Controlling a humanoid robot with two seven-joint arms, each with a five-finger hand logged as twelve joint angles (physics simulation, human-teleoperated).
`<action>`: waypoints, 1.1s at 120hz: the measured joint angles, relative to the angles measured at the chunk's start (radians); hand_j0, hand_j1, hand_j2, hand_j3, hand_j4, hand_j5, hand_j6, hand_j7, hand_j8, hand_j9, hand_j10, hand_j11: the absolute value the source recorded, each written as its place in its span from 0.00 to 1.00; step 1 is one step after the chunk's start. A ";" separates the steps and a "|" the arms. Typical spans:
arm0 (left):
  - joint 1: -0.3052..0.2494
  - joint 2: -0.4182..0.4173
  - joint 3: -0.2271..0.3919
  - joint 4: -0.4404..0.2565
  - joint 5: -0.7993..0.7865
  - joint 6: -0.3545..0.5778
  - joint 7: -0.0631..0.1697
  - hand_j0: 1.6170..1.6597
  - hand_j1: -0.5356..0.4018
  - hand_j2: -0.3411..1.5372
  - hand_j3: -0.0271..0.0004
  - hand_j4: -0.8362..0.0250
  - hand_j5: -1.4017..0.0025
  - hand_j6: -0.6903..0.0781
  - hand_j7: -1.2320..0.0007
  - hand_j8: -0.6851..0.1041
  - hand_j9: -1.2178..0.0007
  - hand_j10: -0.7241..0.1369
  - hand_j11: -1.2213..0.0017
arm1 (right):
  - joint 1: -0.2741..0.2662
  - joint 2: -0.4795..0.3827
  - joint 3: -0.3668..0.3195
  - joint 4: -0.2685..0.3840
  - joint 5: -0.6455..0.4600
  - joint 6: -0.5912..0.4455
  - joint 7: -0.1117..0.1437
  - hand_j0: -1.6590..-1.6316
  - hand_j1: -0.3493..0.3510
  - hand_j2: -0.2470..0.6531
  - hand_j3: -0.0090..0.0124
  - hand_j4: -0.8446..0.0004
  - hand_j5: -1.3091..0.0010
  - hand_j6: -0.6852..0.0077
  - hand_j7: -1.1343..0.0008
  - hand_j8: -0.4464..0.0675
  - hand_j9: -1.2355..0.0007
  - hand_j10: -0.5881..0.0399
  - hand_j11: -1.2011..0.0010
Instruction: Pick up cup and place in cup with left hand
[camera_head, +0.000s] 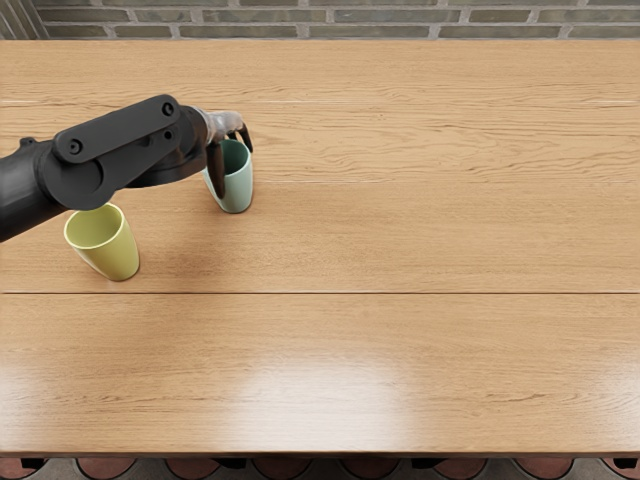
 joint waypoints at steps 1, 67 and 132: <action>0.000 0.000 0.000 0.000 0.000 0.000 0.000 0.95 0.48 0.22 0.99 0.51 0.65 0.42 0.59 0.42 0.59 0.39 0.59 | 0.000 0.000 0.000 0.000 0.000 0.000 0.000 0.04 0.00 0.27 0.42 1.00 1.00 0.99 1.00 0.87 1.00 0.94 1.00; -0.048 0.034 -0.001 -0.026 -0.014 -0.057 0.000 0.93 0.49 0.21 0.99 0.47 0.60 0.45 0.55 0.44 0.54 0.34 0.54 | 0.001 0.000 0.000 0.000 0.000 0.000 0.000 0.04 0.00 0.27 0.42 1.00 1.00 0.99 1.00 0.87 1.00 0.94 1.00; -0.136 0.212 -0.017 -0.211 -0.099 -0.213 0.000 0.94 0.46 0.24 0.99 0.48 0.59 0.42 0.54 0.40 0.54 0.34 0.54 | 0.001 0.000 0.000 0.000 0.000 0.000 0.000 0.04 0.00 0.27 0.42 1.00 1.00 0.99 1.00 0.87 1.00 0.94 1.00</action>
